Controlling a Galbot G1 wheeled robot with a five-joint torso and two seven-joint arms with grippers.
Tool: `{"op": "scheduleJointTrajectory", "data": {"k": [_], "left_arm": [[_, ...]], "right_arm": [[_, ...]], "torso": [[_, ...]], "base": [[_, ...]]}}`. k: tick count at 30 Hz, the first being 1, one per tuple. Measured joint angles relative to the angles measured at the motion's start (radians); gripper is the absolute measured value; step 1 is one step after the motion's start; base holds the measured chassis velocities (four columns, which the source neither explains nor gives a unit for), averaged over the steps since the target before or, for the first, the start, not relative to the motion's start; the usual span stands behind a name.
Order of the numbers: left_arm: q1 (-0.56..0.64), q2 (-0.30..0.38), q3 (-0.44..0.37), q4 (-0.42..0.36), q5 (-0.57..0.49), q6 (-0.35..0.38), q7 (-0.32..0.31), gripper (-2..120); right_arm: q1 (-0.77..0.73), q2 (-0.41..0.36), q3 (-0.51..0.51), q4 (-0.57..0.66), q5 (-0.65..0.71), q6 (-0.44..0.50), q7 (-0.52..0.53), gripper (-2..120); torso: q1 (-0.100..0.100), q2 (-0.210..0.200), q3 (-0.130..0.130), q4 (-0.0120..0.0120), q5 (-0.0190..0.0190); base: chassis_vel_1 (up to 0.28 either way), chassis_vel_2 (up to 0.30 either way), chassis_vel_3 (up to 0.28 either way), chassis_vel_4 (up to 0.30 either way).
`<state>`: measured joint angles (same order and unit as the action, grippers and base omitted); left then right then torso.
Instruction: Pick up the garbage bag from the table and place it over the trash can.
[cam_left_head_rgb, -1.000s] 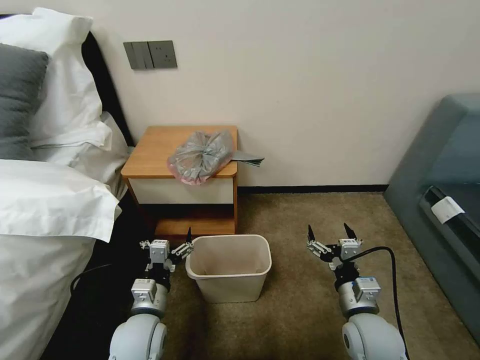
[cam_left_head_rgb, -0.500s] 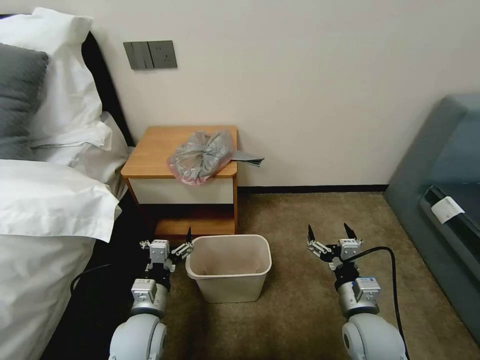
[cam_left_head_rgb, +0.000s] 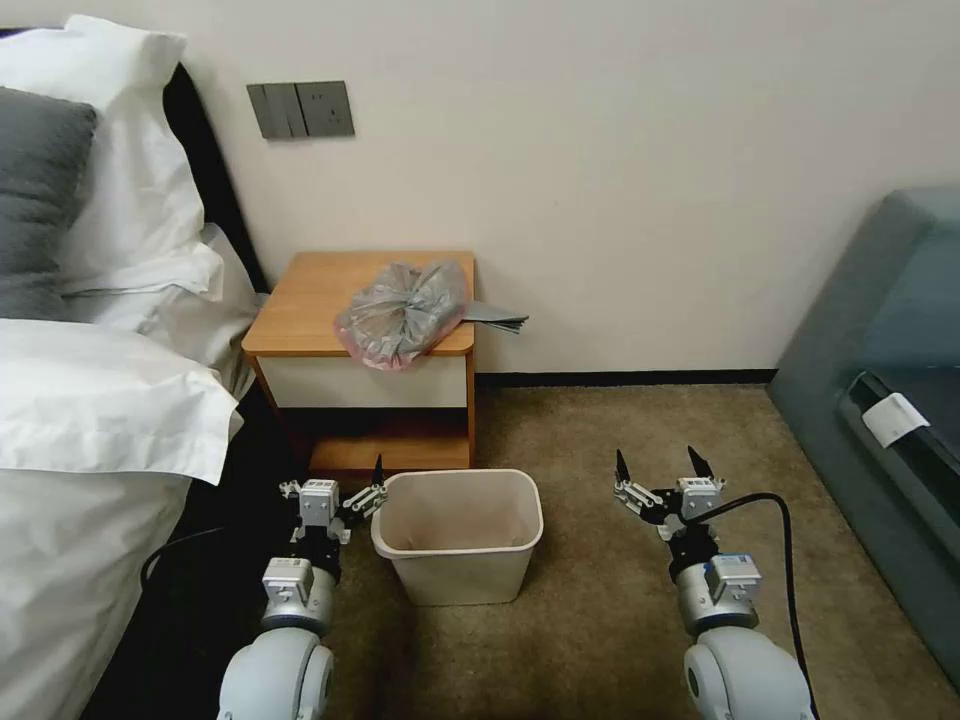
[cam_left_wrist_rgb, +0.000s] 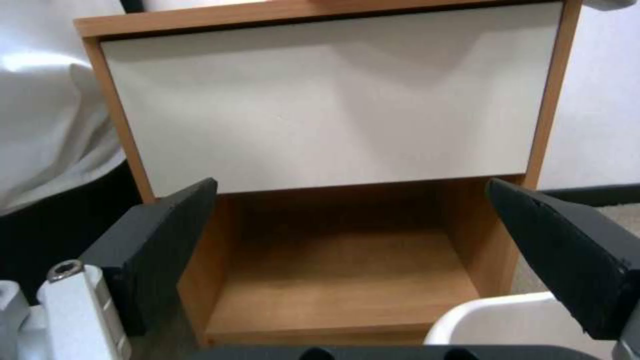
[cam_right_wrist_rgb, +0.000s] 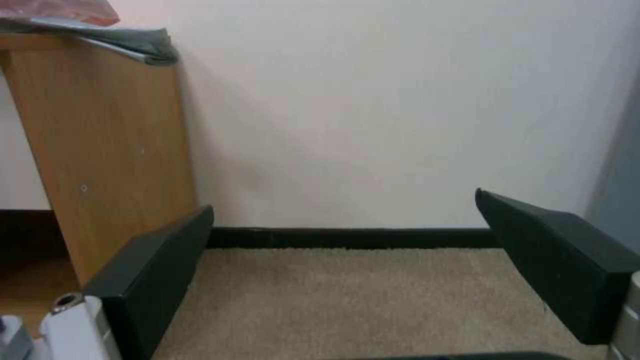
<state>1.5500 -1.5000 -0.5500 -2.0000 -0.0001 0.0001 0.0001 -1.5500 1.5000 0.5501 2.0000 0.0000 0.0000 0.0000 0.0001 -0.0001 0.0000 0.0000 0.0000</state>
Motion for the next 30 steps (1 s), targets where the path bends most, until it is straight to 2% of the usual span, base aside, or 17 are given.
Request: {"op": "scheduleJointTrajectory", "data": {"k": [23, 26, 29, 30], "left_arm": [[0.001, 0.000, -0.001, -0.002, 0.000, 0.000, 0.000, 100], [0.011, 0.000, -0.011, -0.021, -0.007, 0.003, 0.000, 100], [0.053, 0.006, -0.055, -0.099, -0.041, 0.015, -0.003, 100], [0.053, 0.006, -0.055, -0.099, -0.041, 0.015, -0.003, 100]], "right_arm": [[0.000, 0.000, 0.000, 0.000, 0.000, 0.000, 0.000, 100], [-0.003, 0.000, -0.001, 0.004, 0.000, 0.000, 0.001, 100], [-0.045, 0.011, -0.021, 0.074, -0.004, 0.012, 0.014, 100], [-0.045, 0.011, -0.021, 0.074, -0.004, 0.012, 0.014, 100]], "torso": [[0.000, 0.000, 0.000, 0.0000, 0.0000], [0.000, 0.000, 0.000, -0.0001, -0.0003], [0.000, 0.000, 0.000, 0.0000, 0.0000], [0.000, 0.000, 0.000, 0.0000, 0.0000]], "base": [[0.000, 0.000, 0.000, 0.000], [0.000, 0.000, 0.000, 0.000], [0.000, 0.000, 0.000, 0.000], [0.000, 0.000, 0.000, 0.000]]}}
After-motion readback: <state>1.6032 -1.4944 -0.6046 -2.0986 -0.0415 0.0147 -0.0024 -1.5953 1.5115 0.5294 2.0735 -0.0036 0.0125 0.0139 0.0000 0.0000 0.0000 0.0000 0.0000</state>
